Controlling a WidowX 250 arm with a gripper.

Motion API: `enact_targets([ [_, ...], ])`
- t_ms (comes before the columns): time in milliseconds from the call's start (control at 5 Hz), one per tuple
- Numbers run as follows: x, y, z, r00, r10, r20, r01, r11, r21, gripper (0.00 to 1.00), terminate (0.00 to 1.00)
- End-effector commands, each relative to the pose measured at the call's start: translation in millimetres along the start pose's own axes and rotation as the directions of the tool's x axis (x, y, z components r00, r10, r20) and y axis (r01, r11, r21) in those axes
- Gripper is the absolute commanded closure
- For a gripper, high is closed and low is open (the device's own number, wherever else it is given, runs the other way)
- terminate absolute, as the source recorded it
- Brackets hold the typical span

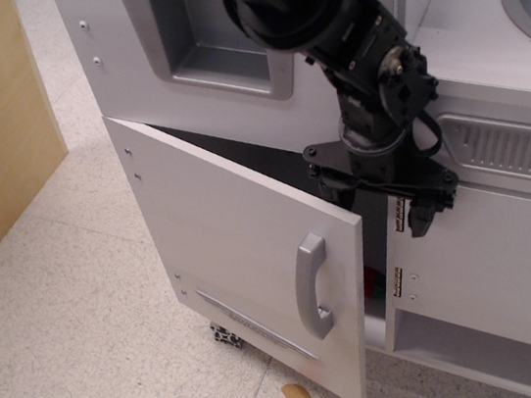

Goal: Open low fridge

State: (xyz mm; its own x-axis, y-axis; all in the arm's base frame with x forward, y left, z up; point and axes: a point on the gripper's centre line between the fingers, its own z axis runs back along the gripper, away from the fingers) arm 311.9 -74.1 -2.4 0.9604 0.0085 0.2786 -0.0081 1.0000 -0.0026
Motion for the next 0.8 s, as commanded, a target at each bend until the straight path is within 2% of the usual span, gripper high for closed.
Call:
enact_targets([
  [0, -43, 28, 27, 0.997, -0.005, -0.083, 0.003, 1.000, -0.028, 0.00, 0.00],
  [400, -86, 72, 31, 0.983, -0.041, -0.177, 0.040, 0.999, -0.011, 0.00, 0.00],
  [600, -101, 96, 37, 0.981, -0.044, -0.189, 0.045, 0.999, 0.004, 0.00, 0.00],
])
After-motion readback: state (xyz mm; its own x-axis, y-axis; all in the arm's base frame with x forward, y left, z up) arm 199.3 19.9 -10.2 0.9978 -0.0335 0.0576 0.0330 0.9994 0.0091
